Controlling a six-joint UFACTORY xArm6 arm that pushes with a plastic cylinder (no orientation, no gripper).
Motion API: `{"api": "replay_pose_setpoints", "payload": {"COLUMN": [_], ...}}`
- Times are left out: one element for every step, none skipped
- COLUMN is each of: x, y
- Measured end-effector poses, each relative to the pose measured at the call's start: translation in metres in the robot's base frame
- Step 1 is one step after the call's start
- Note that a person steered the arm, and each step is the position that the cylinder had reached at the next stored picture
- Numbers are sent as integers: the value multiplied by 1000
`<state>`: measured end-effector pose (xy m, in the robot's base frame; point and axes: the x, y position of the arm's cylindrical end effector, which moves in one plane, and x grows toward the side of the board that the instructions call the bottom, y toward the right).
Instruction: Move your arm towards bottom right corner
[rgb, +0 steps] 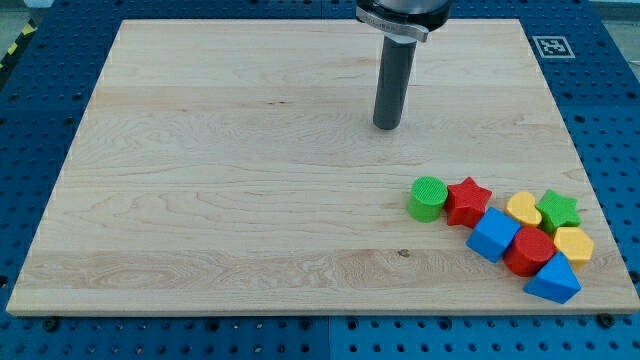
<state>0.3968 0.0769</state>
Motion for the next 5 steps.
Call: {"api": "replay_pose_setpoints", "payload": {"x": [-3, -3, -5, 15, 87], "y": [1, 4, 69, 152, 195]}}
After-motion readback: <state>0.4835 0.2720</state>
